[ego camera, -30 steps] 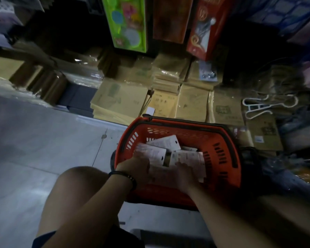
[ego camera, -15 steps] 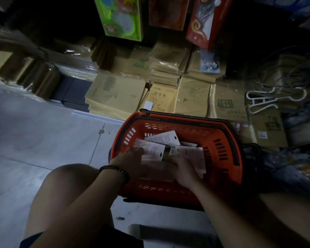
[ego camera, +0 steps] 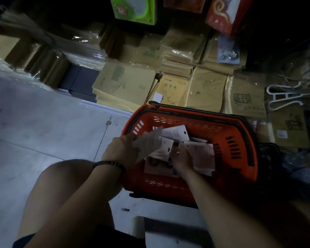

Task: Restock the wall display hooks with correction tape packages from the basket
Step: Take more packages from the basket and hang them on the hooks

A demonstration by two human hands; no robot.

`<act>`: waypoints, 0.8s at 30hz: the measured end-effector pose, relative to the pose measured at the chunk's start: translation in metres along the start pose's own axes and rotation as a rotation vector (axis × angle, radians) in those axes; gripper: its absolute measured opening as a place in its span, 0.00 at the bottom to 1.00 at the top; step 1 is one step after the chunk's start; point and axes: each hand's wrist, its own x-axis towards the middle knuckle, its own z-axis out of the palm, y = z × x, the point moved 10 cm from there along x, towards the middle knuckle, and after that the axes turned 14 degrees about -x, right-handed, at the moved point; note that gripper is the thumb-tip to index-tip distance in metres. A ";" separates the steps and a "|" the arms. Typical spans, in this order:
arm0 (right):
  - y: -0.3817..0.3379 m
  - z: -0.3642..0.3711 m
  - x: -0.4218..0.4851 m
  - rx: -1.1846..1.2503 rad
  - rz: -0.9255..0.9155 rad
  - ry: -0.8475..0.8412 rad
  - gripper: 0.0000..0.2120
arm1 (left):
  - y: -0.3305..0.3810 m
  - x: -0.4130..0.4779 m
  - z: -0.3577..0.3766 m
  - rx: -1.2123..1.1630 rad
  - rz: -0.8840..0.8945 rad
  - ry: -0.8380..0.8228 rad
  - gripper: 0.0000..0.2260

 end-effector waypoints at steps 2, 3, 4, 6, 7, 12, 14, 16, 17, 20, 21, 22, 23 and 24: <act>-0.002 0.008 0.008 -0.019 0.052 -0.019 0.13 | -0.001 0.002 -0.007 -0.052 -0.007 0.041 0.15; -0.005 0.010 0.010 -0.021 0.076 -0.014 0.15 | -0.001 0.003 -0.009 -0.069 -0.016 0.051 0.14; -0.009 0.010 0.012 0.005 0.094 -0.012 0.17 | 0.000 0.004 -0.010 -0.089 -0.022 0.055 0.14; -0.011 0.015 0.014 0.089 0.141 -0.042 0.19 | 0.003 0.005 -0.011 -0.139 -0.035 0.046 0.11; -0.010 0.020 0.014 0.129 0.170 -0.077 0.19 | 0.003 0.007 -0.010 -0.172 -0.049 0.036 0.10; -0.016 0.027 0.016 0.177 0.175 -0.138 0.24 | -0.002 0.010 -0.005 -0.246 -0.112 0.008 0.12; -0.022 0.022 0.015 0.098 0.109 -0.111 0.26 | -0.004 0.010 -0.002 -0.242 -0.133 -0.005 0.16; -0.025 0.008 0.004 0.130 0.061 -0.074 0.21 | -0.006 0.010 0.002 -0.265 -0.148 -0.033 0.18; -0.023 0.001 -0.001 0.190 0.041 -0.052 0.15 | -0.007 0.009 0.005 -0.273 -0.155 -0.056 0.19; -0.016 -0.024 -0.019 0.319 -0.029 0.025 0.06 | -0.005 0.008 0.004 -0.288 -0.122 -0.067 0.23; -0.017 -0.035 -0.027 0.340 -0.074 0.043 0.08 | -0.003 0.006 0.002 -0.278 -0.095 -0.052 0.26; -0.019 -0.047 -0.036 0.362 -0.111 0.065 0.10 | 0.000 0.006 0.001 -0.269 -0.056 -0.038 0.28; -0.021 -0.060 -0.045 0.383 -0.136 0.088 0.12 | 0.004 0.006 0.000 -0.257 -0.006 -0.027 0.29; -0.024 -0.074 -0.055 0.404 -0.156 0.108 0.13 | 0.011 0.004 0.000 -0.251 0.044 -0.023 0.29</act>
